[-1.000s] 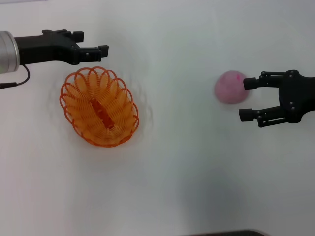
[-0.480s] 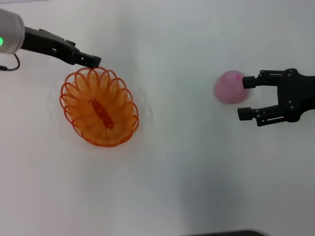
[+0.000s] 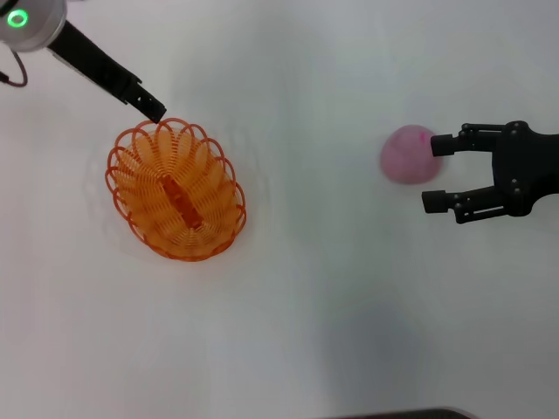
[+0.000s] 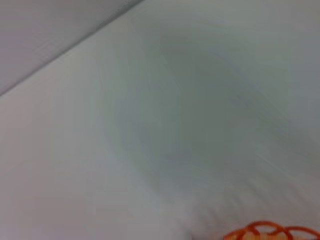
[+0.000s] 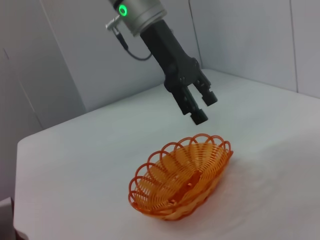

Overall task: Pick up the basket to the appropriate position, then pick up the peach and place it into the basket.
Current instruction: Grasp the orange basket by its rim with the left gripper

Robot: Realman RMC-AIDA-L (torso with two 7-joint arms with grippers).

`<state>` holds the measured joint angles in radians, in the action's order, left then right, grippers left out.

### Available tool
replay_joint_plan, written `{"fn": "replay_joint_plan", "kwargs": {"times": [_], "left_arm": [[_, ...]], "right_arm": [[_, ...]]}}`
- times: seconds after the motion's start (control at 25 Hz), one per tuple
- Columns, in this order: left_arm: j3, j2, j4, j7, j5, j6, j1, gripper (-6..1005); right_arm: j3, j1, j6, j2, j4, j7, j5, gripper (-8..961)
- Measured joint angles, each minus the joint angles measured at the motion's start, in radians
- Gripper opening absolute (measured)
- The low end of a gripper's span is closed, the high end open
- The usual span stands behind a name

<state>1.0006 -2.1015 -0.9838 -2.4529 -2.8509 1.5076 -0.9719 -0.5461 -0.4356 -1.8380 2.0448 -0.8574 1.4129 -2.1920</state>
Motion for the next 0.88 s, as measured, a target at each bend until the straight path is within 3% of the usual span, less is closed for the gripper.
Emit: {"fn": "replay_joint_plan", "kwargs": {"times": [0.16,0.28,0.88], "left_arm": [[0.091,0.032,0.068,-0.059,-0.003,0.018,-0.051,858],[0.134,0.041,0.099,-0.078,-0.004,0.019,-0.073,839],[0.166,0.035,0.104,-0.083,-0.008,0.005,-0.082,811]], "right_arm": [[0.000,0.000,0.004,0.000,0.000,-0.001,0.000,946],[0.000,-0.001,0.005,0.000,0.000,-0.002,0.000,946],[0.000,-0.002,0.005,0.003,0.000,-0.005,0.000,946]]}}
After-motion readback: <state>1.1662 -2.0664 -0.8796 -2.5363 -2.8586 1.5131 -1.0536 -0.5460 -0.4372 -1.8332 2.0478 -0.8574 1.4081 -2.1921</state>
